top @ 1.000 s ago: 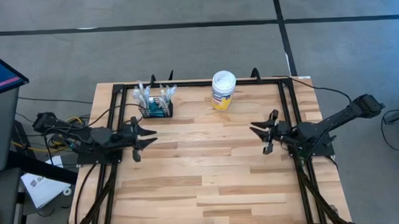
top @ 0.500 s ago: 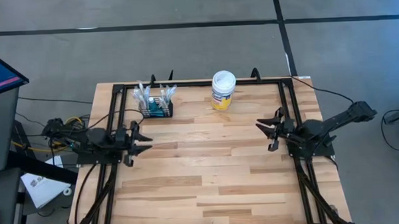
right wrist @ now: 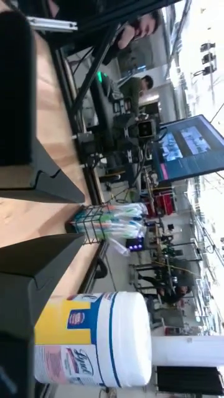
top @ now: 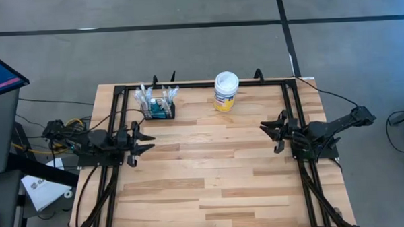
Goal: Pick & Place toothbrushing station
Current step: Return to Home Position
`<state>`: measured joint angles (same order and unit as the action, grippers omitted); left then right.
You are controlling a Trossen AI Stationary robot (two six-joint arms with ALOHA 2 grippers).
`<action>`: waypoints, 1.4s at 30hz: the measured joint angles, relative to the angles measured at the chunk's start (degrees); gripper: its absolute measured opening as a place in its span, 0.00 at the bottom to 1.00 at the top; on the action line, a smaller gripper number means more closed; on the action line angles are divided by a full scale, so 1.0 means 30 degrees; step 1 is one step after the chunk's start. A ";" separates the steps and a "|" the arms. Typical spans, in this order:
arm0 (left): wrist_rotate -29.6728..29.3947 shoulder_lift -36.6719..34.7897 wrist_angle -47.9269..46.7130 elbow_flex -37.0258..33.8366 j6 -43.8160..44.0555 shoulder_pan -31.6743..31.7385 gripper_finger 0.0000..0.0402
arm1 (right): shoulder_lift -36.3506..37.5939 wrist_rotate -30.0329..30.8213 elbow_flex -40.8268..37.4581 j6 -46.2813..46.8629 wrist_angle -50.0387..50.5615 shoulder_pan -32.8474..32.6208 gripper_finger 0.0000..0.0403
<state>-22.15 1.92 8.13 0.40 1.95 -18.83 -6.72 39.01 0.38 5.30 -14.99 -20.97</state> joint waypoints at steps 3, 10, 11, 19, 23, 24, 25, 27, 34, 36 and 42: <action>-0.0003 0.0135 -0.0008 0.0000 0.0006 0.0000 0.29 | 0.0001 0.0010 0.0043 -0.0933 -0.0126 0.0000 0.20; -0.0978 0.0035 0.0430 0.0201 0.0461 0.0000 0.29 | 0.0604 0.2529 0.0338 -0.3175 -0.0629 0.0090 0.20; -0.1015 -0.0222 0.0518 0.0260 0.0116 0.0000 0.29 | 0.0982 0.2511 0.0331 -0.3199 -0.0063 0.0052 0.20; 0.0404 -0.0598 0.0972 0.0107 -0.0863 0.0015 0.29 | 0.2147 0.2203 0.0357 -0.3070 0.1561 -0.0908 0.20; 0.0493 -0.0169 0.0821 0.0007 -0.0586 0.0015 0.29 | 0.2011 0.2142 0.0355 -0.1698 0.3229 -0.0912 0.20; 0.0489 -0.0040 0.0814 0.0007 -0.0550 0.0015 0.29 | 0.2000 0.2104 0.0357 -0.1604 0.3635 -0.0887 0.20; 0.0488 0.0112 0.0835 0.0007 -0.0547 0.0015 0.29 | 0.1964 0.2098 0.0357 -0.1613 0.4103 -0.0873 0.20; 0.0488 0.0433 0.0879 0.0007 -0.0558 0.0015 0.29 | 0.1948 0.2092 0.0365 -0.1616 0.4680 -0.0874 0.20; 0.0481 0.1457 0.0923 0.0007 -0.0558 0.0015 0.29 | 0.1872 0.2092 0.0386 -0.1612 0.4761 -0.0867 0.20; 0.0481 0.1748 0.0923 0.0007 -0.0558 0.0015 0.29 | 0.1872 0.2092 0.0386 -0.1612 0.4770 -0.0867 0.20; 0.0474 0.2566 0.0996 0.0000 -0.0558 0.0015 0.29 | 0.1872 0.2089 0.0386 -0.1612 0.4783 -0.0867 0.20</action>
<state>-20.73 9.62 11.11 0.40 0.27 -18.79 -1.10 45.28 1.54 0.47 -0.64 -23.57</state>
